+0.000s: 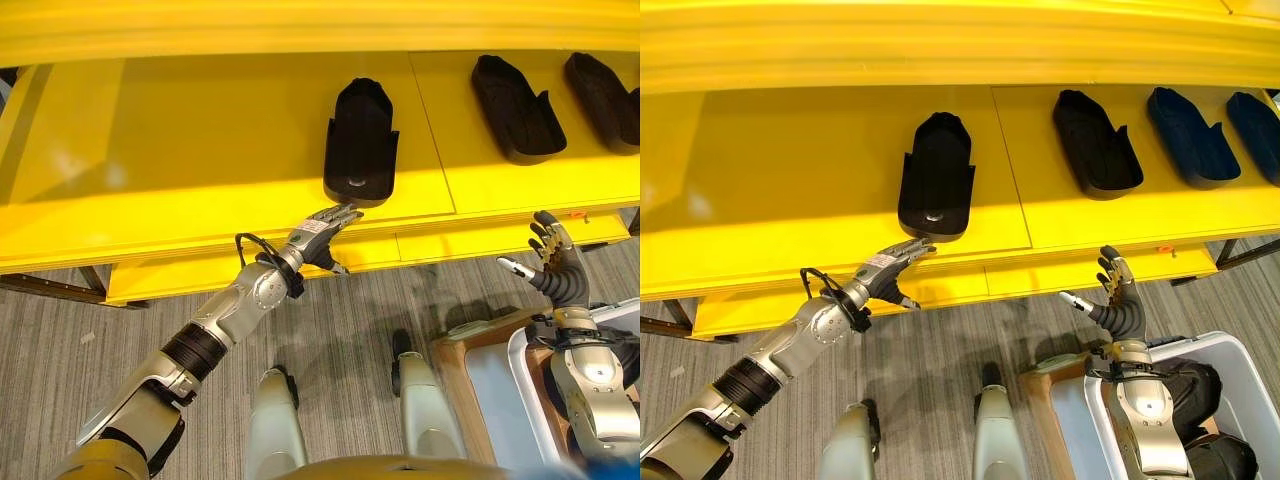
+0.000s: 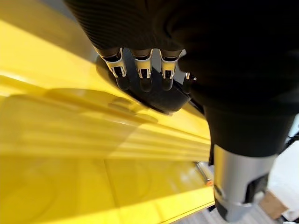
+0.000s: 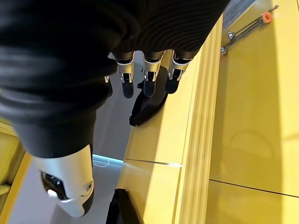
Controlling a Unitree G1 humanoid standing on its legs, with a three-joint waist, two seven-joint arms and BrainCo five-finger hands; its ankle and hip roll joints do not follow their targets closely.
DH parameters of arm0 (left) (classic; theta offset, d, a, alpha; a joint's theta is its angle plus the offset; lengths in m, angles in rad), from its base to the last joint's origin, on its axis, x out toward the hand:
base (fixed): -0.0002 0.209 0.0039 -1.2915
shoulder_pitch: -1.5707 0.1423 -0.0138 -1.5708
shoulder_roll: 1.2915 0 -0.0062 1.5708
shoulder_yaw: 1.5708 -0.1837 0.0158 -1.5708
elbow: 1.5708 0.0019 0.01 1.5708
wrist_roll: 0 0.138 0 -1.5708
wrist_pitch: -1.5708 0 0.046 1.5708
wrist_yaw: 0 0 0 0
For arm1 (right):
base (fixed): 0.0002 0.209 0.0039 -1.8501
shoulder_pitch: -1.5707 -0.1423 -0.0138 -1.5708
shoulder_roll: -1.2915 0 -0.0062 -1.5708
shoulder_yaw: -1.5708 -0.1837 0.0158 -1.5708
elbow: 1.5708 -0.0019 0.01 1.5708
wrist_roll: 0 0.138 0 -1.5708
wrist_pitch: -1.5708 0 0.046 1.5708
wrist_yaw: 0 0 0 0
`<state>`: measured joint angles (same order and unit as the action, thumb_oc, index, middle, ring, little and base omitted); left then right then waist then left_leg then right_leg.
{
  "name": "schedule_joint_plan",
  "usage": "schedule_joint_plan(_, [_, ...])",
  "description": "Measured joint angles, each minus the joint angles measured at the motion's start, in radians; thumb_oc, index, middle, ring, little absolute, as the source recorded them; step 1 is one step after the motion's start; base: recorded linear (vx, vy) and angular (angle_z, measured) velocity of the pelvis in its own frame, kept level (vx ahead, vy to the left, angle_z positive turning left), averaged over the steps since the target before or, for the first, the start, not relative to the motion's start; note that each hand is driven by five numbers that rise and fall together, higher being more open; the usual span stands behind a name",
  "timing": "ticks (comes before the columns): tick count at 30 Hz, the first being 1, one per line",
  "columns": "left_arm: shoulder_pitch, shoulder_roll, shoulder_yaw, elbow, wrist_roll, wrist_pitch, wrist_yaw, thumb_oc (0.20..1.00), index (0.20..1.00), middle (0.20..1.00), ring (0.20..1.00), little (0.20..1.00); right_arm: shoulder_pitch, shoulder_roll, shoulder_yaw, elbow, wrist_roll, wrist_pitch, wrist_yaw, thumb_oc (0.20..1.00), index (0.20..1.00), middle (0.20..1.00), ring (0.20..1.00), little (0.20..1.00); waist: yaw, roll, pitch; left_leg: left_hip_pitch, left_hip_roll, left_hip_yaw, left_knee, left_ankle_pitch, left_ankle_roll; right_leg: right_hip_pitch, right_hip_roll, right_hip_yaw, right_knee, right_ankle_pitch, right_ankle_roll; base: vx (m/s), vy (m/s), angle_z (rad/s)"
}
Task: Move parts from the plastic box to the shelf.
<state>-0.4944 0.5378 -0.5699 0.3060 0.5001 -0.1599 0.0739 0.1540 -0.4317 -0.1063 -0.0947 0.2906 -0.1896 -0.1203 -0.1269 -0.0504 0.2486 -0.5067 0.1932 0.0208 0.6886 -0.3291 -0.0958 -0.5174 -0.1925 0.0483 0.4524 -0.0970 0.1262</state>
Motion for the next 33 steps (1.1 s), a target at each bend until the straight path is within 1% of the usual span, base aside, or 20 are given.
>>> schedule_joint_plan(5, [0.002, -0.005, 0.0, 0.015, 0.001, 0.009, 0.005, 1.0, 1.0, 1.0, 1.0, 1.0, 0.001, 0.0, 0.001, 0.002, 0.0, 0.0, 0.001, 1.0, 1.0, 1.0, 1.0, 1.0, -0.003, -0.008, -0.011, 0.0, 0.0, 0.002, 0.003, 0.0, -0.001, 0.0, 0.0, 0.002, 0.0, 0.0, 0.0, 0.0, 0.0, 0.0])
schedule_joint_plan(10, [0.0, -0.013, 0.0, 0.042, 0.002, 0.001, 0.02, 1.0, 1.0, 1.0, 1.0, 1.0, 0.001, 0.0, 0.001, 0.002, 0.001, 0.0, 0.001, 1.0, 1.0, 1.0, 1.0, 1.0, -0.006, -0.007, -0.016, 0.0, 0.0, 0.003, 0.007, -0.001, -0.001, 0.0, 0.0, 0.004, 0.001, 0.0, 0.0, 0.0, 0.0, 0.0])
schedule_joint_plan(16, [-0.013, -0.003, 0.0, 0.045, 0.025, 0.023, 0.02, 1.0, 1.0, 1.0, 1.0, 1.0, 0.002, 0.0, 0.001, 0.002, 0.001, 0.0, 0.004, 1.0, 1.0, 1.0, 1.0, 1.0, -0.019, -0.004, -0.027, -0.002, 0.0, 0.013, 0.014, -0.01, 0.004, -0.005, 0.0, 0.014, -0.003, 0.001, -0.001, 0.0, 0.005, -0.04])
schedule_joint_plan(21, [-0.073, -0.001, -0.02, 0.088, 0.042, 0.032, 0.02, 1.0, 1.0, 1.0, 1.0, 1.0, 0.007, 0.0, 0.001, 0.002, 0.002, 0.0, 0.008, 1.0, 1.0, 1.0, 1.0, 1.0, -0.022, -0.001, -0.031, -0.003, 0.001, 0.025, 0.013, -0.011, 0.002, -0.015, 0.0, 0.024, -0.002, 0.007, 0.009, 0.0, 0.004, -0.05])
schedule_joint_plan(24, [-0.103, -0.006, -0.033, 0.11, 0.042, 0.04, 0.02, 1.0, 1.0, 1.0, 1.0, 1.0, 0.003, 0.0, 0.001, 0.002, 0.002, 0.0, 0.009, 1.0, 1.0, 1.0, 1.0, 1.0, -0.024, -0.001, -0.031, -0.003, 0.001, 0.025, 0.014, -0.011, 0.002, -0.017, 0.0, 0.024, 0.002, 0.007, 0.009, 0.0, 0.0, 0.0])
schedule_joint_plan(26, [-0.154, -0.017, -0.056, 0.143, 0.042, 0.048, 0.02, 1.0, 1.0, 1.0, 1.0, 1.0, -0.001, 0.0, 0.002, 0.002, 0.002, 0.0, 0.012, 1.0, 1.0, 1.0, 1.0, 1.0, -0.025, -0.001, -0.031, -0.003, 0.001, 0.026, 0.014, -0.012, 0.002, -0.017, 0.0, 0.025, -0.001, 0.007, 0.009, 0.0, 0.0, 0.0])
schedule_joint_plan(31, [-0.182, -0.019, -0.064, 0.152, 0.042, 0.062, 0.02, 1.0, 1.0, 1.0, 1.0, 1.0, 0.001, 0.0, 0.001, 0.002, 0.003, 0.0, 0.019, 1.0, 1.0, 1.0, 1.0, 1.0, -0.048, -0.001, -0.031, -0.003, 0.001, 0.028, 0.013, -0.013, 0.0, -0.018, 0.0, 0.026, -0.003, 0.007, 0.01, 0.0, 0.0, 0.0])
schedule_joint_plan(33, [-0.196, -0.02, -0.079, 0.153, 0.042, 0.064, 0.02, 1.0, 1.0, 1.0, 1.0, 1.0, 0.006, 0.0, 0.002, 0.002, 0.003, 0.0, 0.021, 1.0, 1.0, 1.0, 1.0, 1.0, -0.049, -0.001, -0.031, -0.003, 0.001, 0.028, 0.014, -0.014, -0.001, -0.02, 0.0, 0.027, 0.0, 0.008, 0.01, 0.0, 0.0, 0.0])
